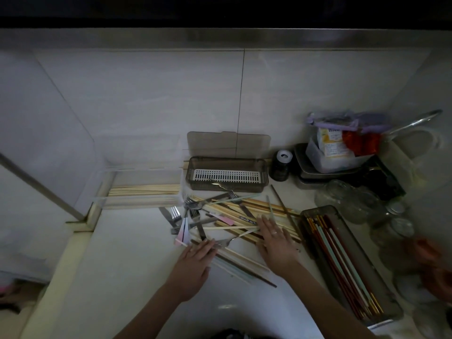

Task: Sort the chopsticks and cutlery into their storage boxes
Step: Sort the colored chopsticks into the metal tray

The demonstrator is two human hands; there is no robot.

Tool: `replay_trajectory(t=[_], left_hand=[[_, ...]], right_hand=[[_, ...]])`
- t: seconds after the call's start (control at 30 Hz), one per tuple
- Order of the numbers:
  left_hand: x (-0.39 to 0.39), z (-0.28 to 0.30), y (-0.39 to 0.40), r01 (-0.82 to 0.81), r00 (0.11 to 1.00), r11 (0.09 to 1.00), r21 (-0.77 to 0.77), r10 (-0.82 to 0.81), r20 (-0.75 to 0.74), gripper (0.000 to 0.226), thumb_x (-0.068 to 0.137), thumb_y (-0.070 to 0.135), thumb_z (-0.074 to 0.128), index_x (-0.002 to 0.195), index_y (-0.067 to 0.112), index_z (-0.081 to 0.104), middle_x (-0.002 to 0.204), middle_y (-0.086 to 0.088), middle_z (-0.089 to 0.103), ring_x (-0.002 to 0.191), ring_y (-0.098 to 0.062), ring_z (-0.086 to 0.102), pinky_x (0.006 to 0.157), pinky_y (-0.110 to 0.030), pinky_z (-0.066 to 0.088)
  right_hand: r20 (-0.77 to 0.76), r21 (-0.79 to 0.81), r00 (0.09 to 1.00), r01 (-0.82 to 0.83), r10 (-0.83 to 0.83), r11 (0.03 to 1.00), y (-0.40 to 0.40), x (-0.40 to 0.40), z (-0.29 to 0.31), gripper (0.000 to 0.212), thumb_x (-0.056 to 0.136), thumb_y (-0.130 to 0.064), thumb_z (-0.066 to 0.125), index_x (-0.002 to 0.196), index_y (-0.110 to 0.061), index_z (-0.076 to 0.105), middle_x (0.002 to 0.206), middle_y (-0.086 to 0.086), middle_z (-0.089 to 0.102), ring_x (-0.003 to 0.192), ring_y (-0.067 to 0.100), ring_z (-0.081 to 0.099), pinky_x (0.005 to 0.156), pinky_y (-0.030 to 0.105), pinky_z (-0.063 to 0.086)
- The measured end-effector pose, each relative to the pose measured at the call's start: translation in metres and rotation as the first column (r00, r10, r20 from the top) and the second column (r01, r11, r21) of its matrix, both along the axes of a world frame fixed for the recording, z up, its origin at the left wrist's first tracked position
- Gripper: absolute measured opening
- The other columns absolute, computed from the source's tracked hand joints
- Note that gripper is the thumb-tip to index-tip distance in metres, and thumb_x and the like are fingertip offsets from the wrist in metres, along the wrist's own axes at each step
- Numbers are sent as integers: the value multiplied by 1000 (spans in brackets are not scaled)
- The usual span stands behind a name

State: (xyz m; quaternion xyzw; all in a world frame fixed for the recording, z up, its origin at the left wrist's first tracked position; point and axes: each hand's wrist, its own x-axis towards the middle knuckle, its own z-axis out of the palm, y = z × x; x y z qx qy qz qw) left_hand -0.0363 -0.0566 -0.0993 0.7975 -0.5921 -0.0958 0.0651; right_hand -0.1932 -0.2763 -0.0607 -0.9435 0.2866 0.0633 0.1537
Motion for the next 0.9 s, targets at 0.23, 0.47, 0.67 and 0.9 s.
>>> replay_trajectory(t=[0.23,0.47,0.67,0.9], left_hand=[[2,2,3,-40,999,999,5,40,-13,54,77,31,40,130,28,49,140,4,52,124,-16,54,92,-37,51],[4,-3,7,-97,993,995,-27,95,-76,54,84,22,43,137,27,48,155,-5,26,135,-24,41,106,-42,37],[4,0,15,-200,979,979,-35,199,-30,61,75,18,61,135,23,51,152,-14,32,134,-32,42,105,-44,35],[8,1,24,-236,972,969,-78,236,-13,64,61,11,70,123,21,60,137,-12,53,119,-26,58,93,-40,48]], right_hand=[[-194,59,976,-93,102,994,10,15,-2,65,99,-41,30,151,-21,-2,160,-5,-3,147,16,-4,117,46,12],[-143,61,969,-196,203,979,20,-9,-9,62,99,-40,32,151,-25,3,159,-8,-1,146,11,-1,118,42,11],[25,117,989,-146,144,982,12,-19,-11,63,99,-34,38,150,-33,1,158,-13,2,144,3,-4,118,38,0],[-171,127,984,68,-46,990,-21,-14,1,64,101,-39,25,150,-18,-8,159,-2,-13,144,12,-15,116,44,-5]])
